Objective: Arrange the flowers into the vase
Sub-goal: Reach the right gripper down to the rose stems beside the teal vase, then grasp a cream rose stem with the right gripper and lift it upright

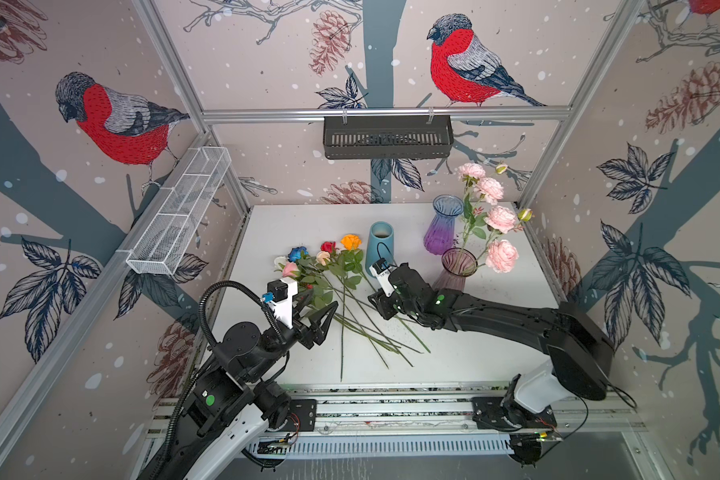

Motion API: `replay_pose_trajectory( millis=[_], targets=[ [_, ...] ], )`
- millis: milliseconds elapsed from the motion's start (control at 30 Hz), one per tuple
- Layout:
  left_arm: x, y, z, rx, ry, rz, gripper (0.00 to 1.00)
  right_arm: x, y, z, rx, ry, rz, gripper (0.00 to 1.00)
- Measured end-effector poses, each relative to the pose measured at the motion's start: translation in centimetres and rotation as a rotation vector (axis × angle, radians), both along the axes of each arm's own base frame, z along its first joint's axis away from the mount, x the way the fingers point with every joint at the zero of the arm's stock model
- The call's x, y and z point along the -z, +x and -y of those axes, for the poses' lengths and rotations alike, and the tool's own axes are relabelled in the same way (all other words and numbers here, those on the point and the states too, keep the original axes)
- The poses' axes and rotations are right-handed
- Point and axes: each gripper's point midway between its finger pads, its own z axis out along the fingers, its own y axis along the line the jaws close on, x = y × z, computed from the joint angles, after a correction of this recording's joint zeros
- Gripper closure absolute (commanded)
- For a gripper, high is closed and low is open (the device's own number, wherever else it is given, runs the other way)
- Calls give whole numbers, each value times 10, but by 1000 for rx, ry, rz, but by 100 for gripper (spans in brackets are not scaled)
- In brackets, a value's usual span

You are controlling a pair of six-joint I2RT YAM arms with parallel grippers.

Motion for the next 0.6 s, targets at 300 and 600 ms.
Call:
replay_pose_trajectory(
  millis=[300,600],
  targets=[
    [-2,-1,-1,-2,-5,7,21,50,2,-18,-34,-73,-88,58],
    [-3,-2,-2,-1,-8,10,21,83,-3,-30,-61,-113,-149,64]
  ],
)
